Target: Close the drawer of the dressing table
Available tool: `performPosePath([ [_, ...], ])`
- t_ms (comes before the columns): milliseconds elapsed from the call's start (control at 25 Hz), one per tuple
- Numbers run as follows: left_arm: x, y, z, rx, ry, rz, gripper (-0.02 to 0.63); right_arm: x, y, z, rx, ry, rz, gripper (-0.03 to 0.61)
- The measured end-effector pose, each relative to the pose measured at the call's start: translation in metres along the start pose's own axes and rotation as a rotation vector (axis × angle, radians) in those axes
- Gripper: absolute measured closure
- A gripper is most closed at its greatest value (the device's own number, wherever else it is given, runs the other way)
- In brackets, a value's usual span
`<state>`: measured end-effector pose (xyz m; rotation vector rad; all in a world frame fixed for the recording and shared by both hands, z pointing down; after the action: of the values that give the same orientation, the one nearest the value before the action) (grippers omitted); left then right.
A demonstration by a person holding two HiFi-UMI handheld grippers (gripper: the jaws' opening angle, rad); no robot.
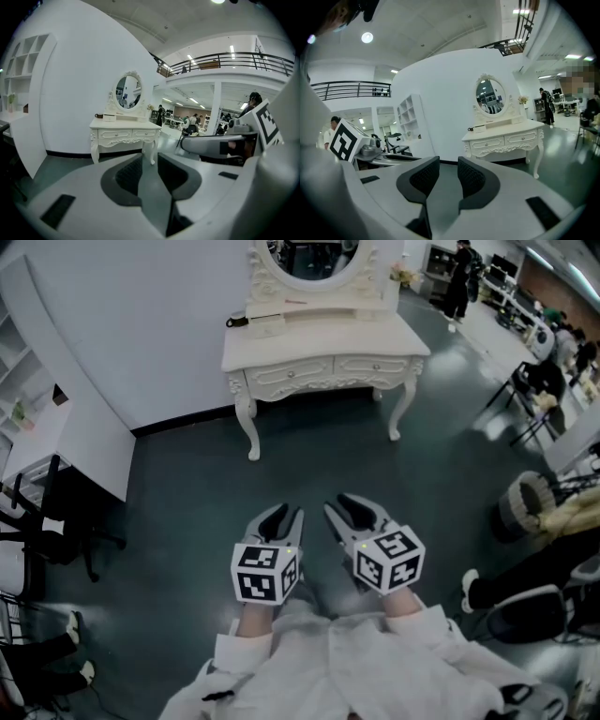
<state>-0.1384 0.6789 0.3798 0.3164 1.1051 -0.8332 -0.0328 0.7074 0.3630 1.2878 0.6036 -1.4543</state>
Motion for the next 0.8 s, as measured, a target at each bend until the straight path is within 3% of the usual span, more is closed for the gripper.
performPosePath([
  [400, 0.076, -0.089, 0.07, -0.048, 0.016, 0.051, 0.529, 0.064, 0.027, 0.113, -0.037, 0.052, 0.005, 0.48],
  [800, 0.099, -0.156, 0.117, -0.062, 0.008, 0.042, 0.529, 0.081, 0.049, 0.192, -0.056, 0.043, 0.016, 0.48],
])
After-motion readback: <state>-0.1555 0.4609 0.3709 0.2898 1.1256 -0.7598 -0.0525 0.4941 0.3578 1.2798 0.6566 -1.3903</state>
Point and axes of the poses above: the fingertips, and each gripper's own axes: z forward along the fingers, y to its right, x out of its top, the point moved 3 cm from there along -z, backward along the fingers, and after that the axes turned 2 degrees about x, right-handed, at the moved point
